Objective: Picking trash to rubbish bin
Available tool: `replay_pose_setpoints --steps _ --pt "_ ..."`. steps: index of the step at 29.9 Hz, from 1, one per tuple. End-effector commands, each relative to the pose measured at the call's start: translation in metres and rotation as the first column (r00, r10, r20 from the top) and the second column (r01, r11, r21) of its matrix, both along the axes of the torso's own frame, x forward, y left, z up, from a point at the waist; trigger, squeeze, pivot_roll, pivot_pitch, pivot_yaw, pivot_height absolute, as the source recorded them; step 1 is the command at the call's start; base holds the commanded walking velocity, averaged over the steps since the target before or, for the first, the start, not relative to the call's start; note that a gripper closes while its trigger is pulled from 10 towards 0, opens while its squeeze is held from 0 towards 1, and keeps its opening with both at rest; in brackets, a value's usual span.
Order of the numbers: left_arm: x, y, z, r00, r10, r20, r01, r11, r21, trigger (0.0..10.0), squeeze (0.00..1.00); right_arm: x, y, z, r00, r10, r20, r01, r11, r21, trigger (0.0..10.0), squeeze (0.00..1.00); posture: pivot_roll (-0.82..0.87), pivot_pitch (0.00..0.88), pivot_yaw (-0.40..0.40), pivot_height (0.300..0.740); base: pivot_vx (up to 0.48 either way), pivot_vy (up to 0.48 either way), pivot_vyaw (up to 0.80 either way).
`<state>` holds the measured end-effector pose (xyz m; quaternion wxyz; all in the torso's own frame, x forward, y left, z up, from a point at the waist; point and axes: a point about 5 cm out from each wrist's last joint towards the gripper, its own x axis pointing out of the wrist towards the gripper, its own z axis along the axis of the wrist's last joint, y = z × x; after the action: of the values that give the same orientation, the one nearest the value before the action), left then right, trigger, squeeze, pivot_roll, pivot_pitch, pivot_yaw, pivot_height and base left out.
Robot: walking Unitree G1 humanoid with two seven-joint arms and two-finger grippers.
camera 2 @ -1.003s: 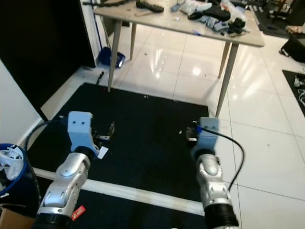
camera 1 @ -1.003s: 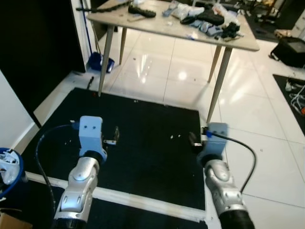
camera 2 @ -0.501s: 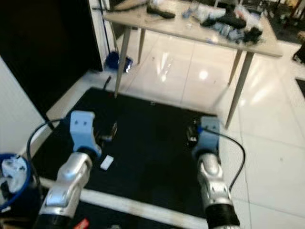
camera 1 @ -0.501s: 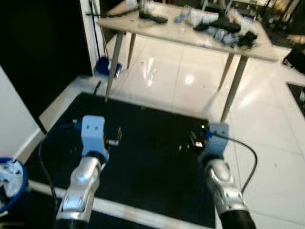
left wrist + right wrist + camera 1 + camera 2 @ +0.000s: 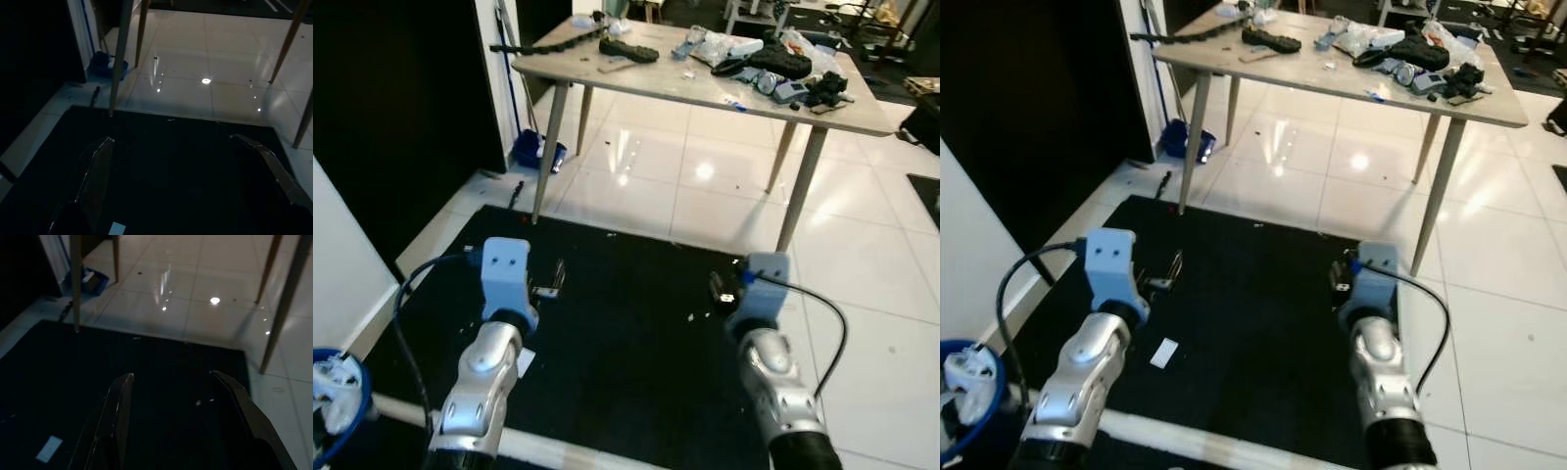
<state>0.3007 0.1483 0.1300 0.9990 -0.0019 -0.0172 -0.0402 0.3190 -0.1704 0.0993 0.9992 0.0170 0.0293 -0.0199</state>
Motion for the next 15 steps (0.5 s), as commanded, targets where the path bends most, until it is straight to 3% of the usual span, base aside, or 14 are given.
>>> replay_pose_setpoints --steps 1,15 --pt "-0.001 0.000 -0.003 1.000 -0.001 -0.010 0.001 1.000 0.005 10.0 0.00 -0.001 -0.007 -0.002 1.000 -0.016 -0.008 0.015 1.000 -0.012 10.0 0.00 0.01 0.120 -0.020 0.740 0.334 0.000 0.00" --pt "0.000 0.015 -0.008 0.993 0.107 -0.058 -0.107 0.994 0.008 10.0 0.00 0.000 -0.001 -0.003 1.000 0.005 -0.016 -0.005 1.000 0.002 10.0 0.00 0.02 0.131 -0.029 0.740 0.346 0.000 0.00"
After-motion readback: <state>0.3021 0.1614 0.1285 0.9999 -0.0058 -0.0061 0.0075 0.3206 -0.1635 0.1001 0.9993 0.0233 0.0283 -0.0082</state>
